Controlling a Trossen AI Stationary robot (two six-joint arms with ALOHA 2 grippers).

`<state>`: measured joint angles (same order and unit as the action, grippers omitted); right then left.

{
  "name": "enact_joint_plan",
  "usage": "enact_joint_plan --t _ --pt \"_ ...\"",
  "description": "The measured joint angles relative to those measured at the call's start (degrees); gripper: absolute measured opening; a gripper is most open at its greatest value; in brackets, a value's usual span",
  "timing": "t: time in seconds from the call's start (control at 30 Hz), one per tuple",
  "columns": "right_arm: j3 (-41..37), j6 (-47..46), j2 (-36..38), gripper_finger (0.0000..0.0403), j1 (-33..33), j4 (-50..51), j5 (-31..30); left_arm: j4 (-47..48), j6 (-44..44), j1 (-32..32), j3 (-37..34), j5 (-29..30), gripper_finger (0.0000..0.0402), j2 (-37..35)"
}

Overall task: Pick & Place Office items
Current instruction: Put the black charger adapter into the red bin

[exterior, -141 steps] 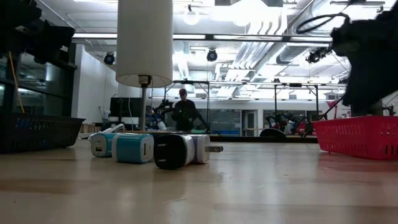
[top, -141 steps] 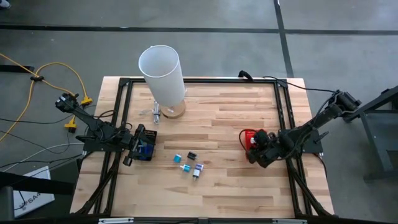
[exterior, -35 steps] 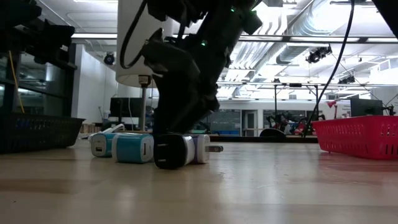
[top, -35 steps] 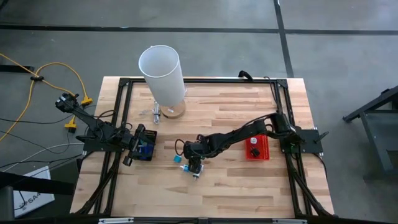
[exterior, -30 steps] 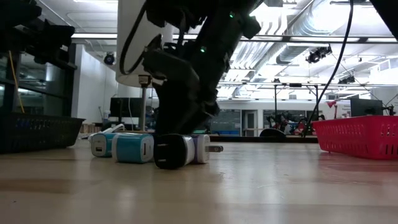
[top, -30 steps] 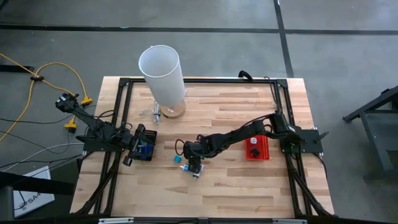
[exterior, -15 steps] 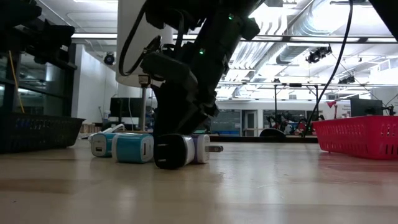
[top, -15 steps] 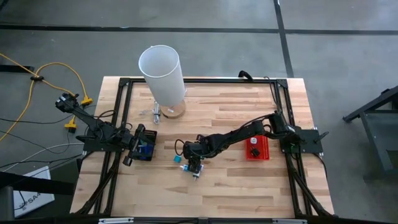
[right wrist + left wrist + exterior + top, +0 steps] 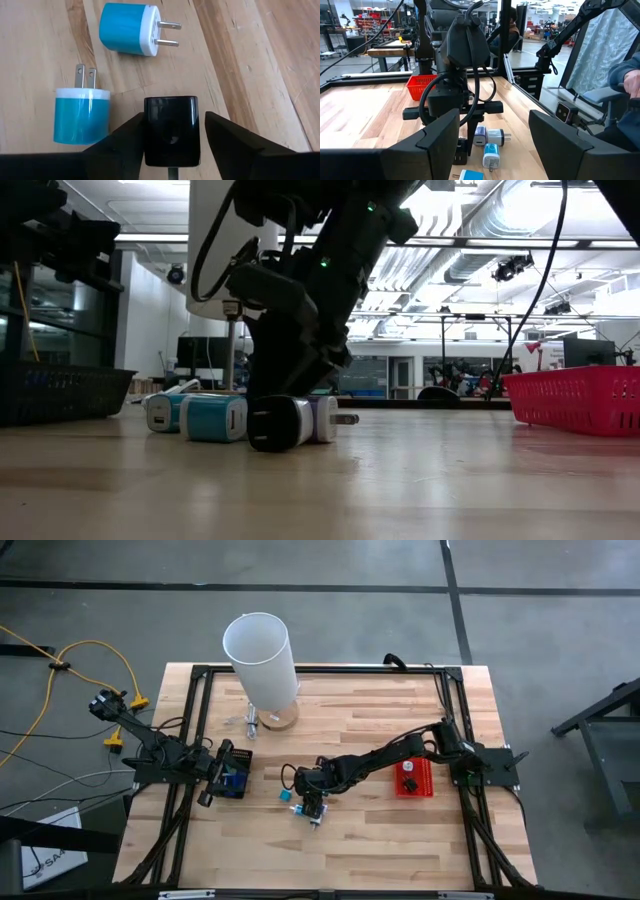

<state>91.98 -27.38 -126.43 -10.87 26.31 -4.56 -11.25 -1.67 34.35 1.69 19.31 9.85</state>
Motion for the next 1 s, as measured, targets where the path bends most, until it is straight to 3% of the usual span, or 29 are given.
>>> enact_joint_plan --t 0.27,0.5,0.7,1.0 --pt "0.0 0.02 0.08 0.0137 0.0 -0.01 0.0 0.0 0.0 0.0 0.0 -0.02 0.0233 0.0" --pt "0.0 0.02 0.09 0.0162 0.0 0.01 0.02 0.0 0.0 0.0 -0.02 0.0 0.0233 0.0" --pt "0.0 0.2 0.09 0.0135 0.0 0.0 0.02 0.0 0.0 0.0 0.0 -0.01 0.0233 0.0" --pt "-0.02 1.31 1.34 0.0142 0.0 0.86 -0.07 0.02 0.0 0.0 0.0 0.0 0.0233 0.0"
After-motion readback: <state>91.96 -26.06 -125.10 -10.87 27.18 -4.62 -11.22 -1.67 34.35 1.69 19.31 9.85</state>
